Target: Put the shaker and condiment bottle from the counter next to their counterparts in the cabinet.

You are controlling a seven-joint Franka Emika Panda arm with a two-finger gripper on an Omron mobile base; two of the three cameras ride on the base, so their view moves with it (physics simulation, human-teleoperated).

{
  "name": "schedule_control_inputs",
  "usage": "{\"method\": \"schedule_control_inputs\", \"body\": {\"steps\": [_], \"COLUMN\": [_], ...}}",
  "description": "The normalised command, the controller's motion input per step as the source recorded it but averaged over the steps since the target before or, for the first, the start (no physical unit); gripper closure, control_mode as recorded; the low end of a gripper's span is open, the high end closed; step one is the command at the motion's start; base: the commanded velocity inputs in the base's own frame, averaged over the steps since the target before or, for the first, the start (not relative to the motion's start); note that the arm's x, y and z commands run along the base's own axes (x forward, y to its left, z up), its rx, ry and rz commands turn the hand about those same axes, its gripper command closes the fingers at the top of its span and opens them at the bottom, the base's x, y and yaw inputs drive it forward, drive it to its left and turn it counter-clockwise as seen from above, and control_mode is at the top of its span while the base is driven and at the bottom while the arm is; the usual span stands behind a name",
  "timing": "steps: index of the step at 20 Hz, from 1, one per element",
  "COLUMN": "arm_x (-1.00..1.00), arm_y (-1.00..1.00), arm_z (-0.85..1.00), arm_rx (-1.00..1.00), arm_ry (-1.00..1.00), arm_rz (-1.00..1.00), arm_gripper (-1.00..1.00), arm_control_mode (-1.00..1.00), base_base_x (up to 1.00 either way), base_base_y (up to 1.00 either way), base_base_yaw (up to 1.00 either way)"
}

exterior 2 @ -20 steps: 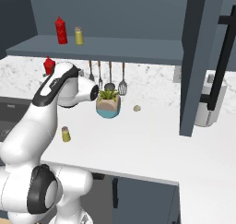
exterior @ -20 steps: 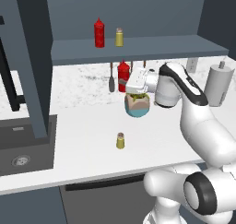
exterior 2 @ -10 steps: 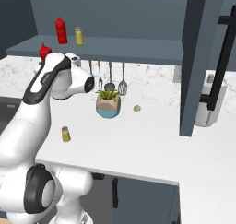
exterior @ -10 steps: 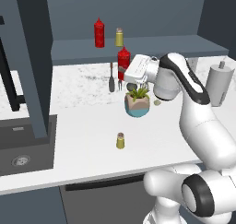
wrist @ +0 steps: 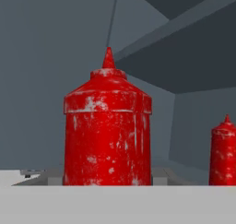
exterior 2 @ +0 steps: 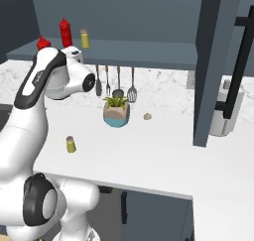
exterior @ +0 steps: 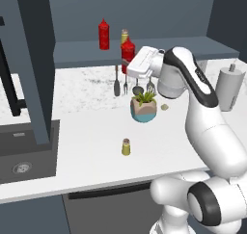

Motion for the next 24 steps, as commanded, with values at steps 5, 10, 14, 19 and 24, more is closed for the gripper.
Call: {"method": "schedule_control_inputs", "body": {"steps": [5,10,14,19,24], "arm_x": [0.37,0.44,0.21,0.0,0.06], "arm_y": [0.0,0.0,0.09,0.07,0.01], "arm_z": [0.32,0.24,0.03,-0.19,-0.23], "arm_rx": [0.0,0.01,0.02,0.12,0.15], "arm_ry": [0.0,0.0,0.0,0.03,0.07], "arm_rz": [-0.07,-0.06,-0.04,-0.02,0.0], "arm_gripper": [1.0,1.0,1.0,1.0,1.0], "arm_control_mode": [-1.0,-1.0,-1.0,-1.0,-1.0], "base_base_x": [0.0,0.0,0.0,0.0,0.0], "base_base_y": [0.0,0.0,0.0,0.0,0.0], "base_base_yaw": [0.0,0.0,0.0,0.0,0.0]}}
